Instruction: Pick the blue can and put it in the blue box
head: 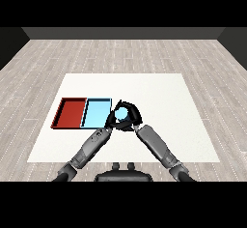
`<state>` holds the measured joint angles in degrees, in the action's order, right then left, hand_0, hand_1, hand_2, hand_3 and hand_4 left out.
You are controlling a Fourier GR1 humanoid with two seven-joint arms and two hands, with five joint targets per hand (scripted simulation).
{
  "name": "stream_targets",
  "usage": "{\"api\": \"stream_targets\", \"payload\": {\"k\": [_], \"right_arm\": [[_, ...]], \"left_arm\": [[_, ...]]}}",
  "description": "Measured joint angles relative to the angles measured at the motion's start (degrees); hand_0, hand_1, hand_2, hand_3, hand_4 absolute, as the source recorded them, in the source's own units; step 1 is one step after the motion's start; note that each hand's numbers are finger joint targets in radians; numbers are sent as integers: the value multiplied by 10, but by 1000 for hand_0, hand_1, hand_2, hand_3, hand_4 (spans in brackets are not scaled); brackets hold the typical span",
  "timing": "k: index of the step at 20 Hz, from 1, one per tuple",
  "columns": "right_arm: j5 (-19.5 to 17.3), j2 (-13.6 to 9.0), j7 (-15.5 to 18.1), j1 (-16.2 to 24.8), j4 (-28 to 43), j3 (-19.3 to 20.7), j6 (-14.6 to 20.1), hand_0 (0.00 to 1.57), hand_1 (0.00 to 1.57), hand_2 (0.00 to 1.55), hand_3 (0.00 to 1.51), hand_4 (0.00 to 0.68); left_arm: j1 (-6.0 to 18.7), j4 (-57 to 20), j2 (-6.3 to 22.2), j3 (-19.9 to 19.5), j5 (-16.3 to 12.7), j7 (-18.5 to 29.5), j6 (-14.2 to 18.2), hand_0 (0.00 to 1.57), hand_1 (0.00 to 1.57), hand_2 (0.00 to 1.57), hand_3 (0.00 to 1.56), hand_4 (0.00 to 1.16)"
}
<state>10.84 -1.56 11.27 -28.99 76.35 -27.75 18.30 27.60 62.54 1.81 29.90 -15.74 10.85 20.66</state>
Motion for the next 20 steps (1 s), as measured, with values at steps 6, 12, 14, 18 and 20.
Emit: {"api": "stream_targets", "payload": {"k": [6,12,14,18,20], "right_arm": [[13,-4,8,-14,-12,1,2,1483,1483,1459,1406,583],[13,-1,1,-12,0,0,-1,1470,1470,1453,1403,584],[12,-2,19,4,2,1,-5,1467,1467,1452,1403,578],[20,1,10,5,9,5,-2,1338,1338,1375,1317,471],[20,2,4,7,15,10,1,831,831,905,587,144]], "left_arm": [[7,7,9,7,12,-10,36,732,732,718,422,695],[2,-2,3,12,0,18,45,701,701,745,340,651],[6,-9,2,20,-11,18,57,918,918,890,639,623],[0,1,-2,15,-33,34,64,1571,1571,1569,1475,676],[10,-10,-4,17,-50,62,74,1571,1571,1558,1436,884]]}}
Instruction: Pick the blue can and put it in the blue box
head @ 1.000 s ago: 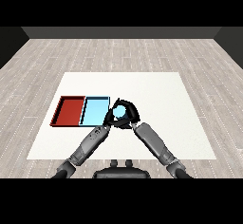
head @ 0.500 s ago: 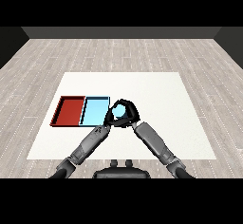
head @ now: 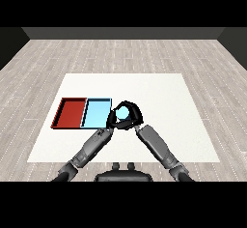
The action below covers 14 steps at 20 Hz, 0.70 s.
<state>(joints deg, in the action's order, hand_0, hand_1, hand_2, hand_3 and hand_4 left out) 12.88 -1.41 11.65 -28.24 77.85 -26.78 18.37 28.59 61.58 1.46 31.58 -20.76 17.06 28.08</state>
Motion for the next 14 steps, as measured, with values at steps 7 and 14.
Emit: {"api": "stream_targets", "payload": {"k": [7,14], "right_arm": [[-15,6,-30,11,12,7,-7,0,0,0,0,0],[-30,9,-20,17,10,18,6,0,0,0,0,0]], "left_arm": [[0,-17,-3,-3,-18,69,28,1571,1571,1552,1468,1044],[7,-40,-4,-1,-30,115,41,1571,1571,1571,1477,1145]]}}
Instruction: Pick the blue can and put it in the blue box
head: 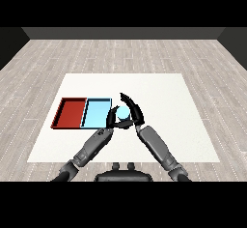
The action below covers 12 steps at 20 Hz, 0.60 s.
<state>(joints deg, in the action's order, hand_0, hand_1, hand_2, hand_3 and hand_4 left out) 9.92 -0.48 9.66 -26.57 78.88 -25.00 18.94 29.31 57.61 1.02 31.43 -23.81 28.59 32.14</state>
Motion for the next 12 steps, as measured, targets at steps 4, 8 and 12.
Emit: {"api": "stream_targets", "payload": {"k": [4,8,12], "right_arm": [[12,-1,-11,11,29,32,-20,0,0,0,0,0],[38,-16,1,33,57,64,-63,0,0,0,0,0],[48,-43,8,86,118,77,-94,0,0,0,0,0]], "left_arm": [[7,3,-3,-9,21,-3,13,1571,1571,1571,1481,1140],[10,-10,-5,-16,25,6,18,1571,1571,1571,1474,1135],[10,-11,18,-41,41,-6,12,1571,1571,1571,1470,1131]]}}
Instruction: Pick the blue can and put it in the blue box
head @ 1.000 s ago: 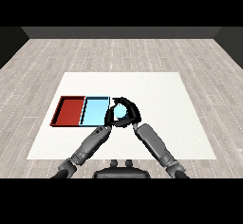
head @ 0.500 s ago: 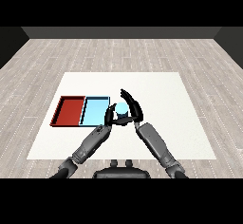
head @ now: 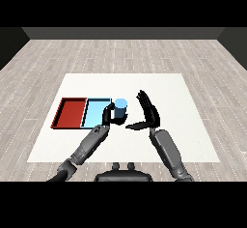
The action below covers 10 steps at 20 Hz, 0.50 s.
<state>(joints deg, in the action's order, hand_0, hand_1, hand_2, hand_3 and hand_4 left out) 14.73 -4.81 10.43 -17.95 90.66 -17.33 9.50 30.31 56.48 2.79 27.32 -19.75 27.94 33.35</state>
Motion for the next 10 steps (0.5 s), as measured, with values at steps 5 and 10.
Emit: {"api": "stream_targets", "payload": {"k": [5,10], "right_arm": [[19,-33,5,61,83,36,-14,0,0,0,0,0],[30,-51,6,79,107,77,-15,0,0,0,0,0]], "left_arm": [[15,-1,41,-34,16,-31,13,1571,1571,1565,1486,1138],[37,-54,96,-74,22,-73,7,1557,1557,1540,1467,1103]]}}
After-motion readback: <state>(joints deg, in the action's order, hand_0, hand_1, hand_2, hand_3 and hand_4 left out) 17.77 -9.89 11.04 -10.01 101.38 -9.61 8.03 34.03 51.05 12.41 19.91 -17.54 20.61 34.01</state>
